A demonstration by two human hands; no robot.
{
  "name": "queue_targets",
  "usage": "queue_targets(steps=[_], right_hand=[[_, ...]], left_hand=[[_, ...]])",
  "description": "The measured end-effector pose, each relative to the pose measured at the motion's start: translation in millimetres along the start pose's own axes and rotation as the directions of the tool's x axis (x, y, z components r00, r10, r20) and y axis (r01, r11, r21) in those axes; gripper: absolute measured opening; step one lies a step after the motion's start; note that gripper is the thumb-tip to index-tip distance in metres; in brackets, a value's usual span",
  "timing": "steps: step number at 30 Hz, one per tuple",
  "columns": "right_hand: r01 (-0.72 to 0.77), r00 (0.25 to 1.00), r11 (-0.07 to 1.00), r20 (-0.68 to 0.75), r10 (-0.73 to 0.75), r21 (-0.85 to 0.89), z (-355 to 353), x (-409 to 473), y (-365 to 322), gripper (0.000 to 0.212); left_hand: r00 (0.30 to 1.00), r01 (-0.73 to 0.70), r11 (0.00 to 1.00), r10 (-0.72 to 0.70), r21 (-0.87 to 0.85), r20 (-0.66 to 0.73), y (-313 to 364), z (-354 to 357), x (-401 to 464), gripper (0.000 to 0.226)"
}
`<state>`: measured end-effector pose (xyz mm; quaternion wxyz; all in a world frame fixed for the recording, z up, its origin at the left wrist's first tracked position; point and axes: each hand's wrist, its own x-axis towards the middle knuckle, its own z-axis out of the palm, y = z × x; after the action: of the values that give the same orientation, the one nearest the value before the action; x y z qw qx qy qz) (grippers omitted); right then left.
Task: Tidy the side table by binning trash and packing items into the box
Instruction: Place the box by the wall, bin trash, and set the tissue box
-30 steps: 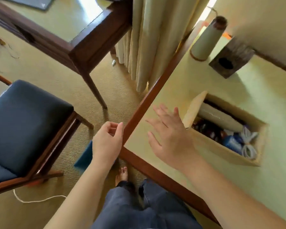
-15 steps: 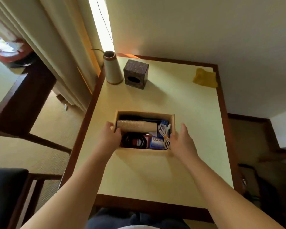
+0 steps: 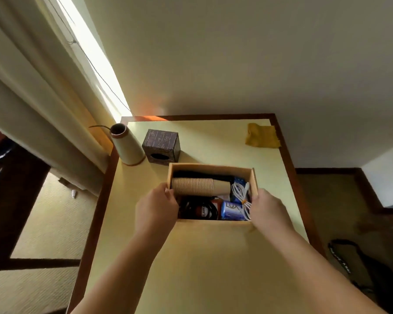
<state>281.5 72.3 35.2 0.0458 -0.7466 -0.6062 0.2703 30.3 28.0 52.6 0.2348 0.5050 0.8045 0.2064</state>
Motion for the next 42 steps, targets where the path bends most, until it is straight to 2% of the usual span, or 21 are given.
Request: queue_targets(steps=[3, 6, 11, 15, 17, 22, 27, 30, 32, 34, 35, 36, 38, 39, 40, 42], right_hand=[[0.011, 0.988, 1.0, -0.153, -0.015, -0.027, -43.5, 59.2, -12.9, 0.022], [0.007, 0.97, 1.0, -0.241, -0.013, -0.024, -76.6, 128.2, -32.9, 0.024], [0.036, 0.965, 0.999, -0.259, -0.027, 0.031, -100.2, 235.0, -83.2, 0.022], [0.089, 0.97, 0.995, -0.231, -0.079, 0.035, -90.5, 283.7, -112.1, 0.017], [0.089, 0.971, 0.996, -0.225, -0.084, 0.011, -81.3, 297.4, -118.0, 0.014], [0.061, 0.981, 0.997, -0.184, -0.067, -0.038, -56.4, 315.6, -119.7, 0.014], [0.059, 0.987, 0.998, -0.146, -0.062, -0.023, -29.8, 327.0, -111.6, 0.015], [0.067, 0.985, 0.996, -0.164, -0.055, 0.065, -20.3, 331.3, -102.6, 0.025], [0.072, 0.984, 0.978, -0.173, -0.038, 0.195, -16.9, 327.4, -99.7, 0.033], [0.04, 0.978, 0.946, -0.205, 0.028, 0.321, -9.4, 313.0, -97.7, 0.043], [0.046, 0.96, 0.942, -0.276, 0.05, 0.331, -2.6, 299.6, -96.1, 0.047], [0.091, 0.921, 0.946, -0.388, 0.039, 0.311, 7.7, 282.2, -94.1, 0.046], [0.296, 0.795, 0.915, -0.602, -0.077, 0.273, 36.4, 237.3, -92.5, 0.034], [0.377, 0.767, 0.885, -0.628, -0.133, 0.274, 54.7, 214.7, -93.0, 0.03], [0.425, 0.78, 0.858, -0.599, -0.184, 0.289, 74.7, 194.7, -94.1, 0.03], [0.444, 0.862, 0.812, -0.427, -0.272, 0.379, 112.3, 163.8, -100.7, 0.038]], left_hand=[[0.997, -0.081, 0.993, 0.081, 0.08, 0.003, 46.7, 5.9, 61.4, 0.017], [0.989, -0.144, 0.973, 0.139, 0.181, 0.042, 92.3, 3.0, 132.5, 0.011], [0.983, -0.183, 0.954, 0.177, 0.237, 0.049, 128.3, -2.3, 245.1, 0.001], [0.988, -0.139, 0.967, 0.119, 0.215, 0.102, 120.4, 9.8, 302.9, 0.004], [0.988, -0.104, 0.98, 0.083, 0.172, 0.128, 112.5, 19.9, 320.8, 0.003], [0.982, -0.024, 0.997, 0.009, 0.079, 0.191, 93.1, 48.5, 341.3, 0.024], [0.974, 0.082, 0.997, -0.083, 0.017, 0.211, 82.4, 62.1, 343.7, 0.035], [0.964, 0.098, 0.995, -0.102, 0.027, 0.245, 84.5, 56.6, 340.6, 0.043], [0.961, 0.099, 0.995, -0.1, 0.02, 0.258, 87.1, 48.3, 334.6, 0.048], [0.981, 0.062, 0.997, -0.053, -0.041, 0.188, 85.9, 36.0, 315.8, 0.056], [0.994, 0.019, 0.996, -0.01, -0.086, 0.108, 82.9, 28.5, 299.1, 0.058], [0.999, -0.04, 0.991, 0.04, -0.131, -0.003, 76.3, 21.2, 277.5, 0.057], [0.965, -0.134, 0.967, 0.078, -0.218, -0.251, 54.7, 10.2, 225.9, 0.049], [0.941, -0.144, 0.952, 0.048, -0.268, -0.335, 39.7, 7.8, 200.7, 0.045], [0.922, -0.131, 0.941, 0.0, -0.313, -0.386, 22.6, 8.7, 179.2, 0.042], [0.898, -0.055, 0.926, -0.117, -0.374, -0.423, -13.5, 20.7, 152.4, 0.041]])
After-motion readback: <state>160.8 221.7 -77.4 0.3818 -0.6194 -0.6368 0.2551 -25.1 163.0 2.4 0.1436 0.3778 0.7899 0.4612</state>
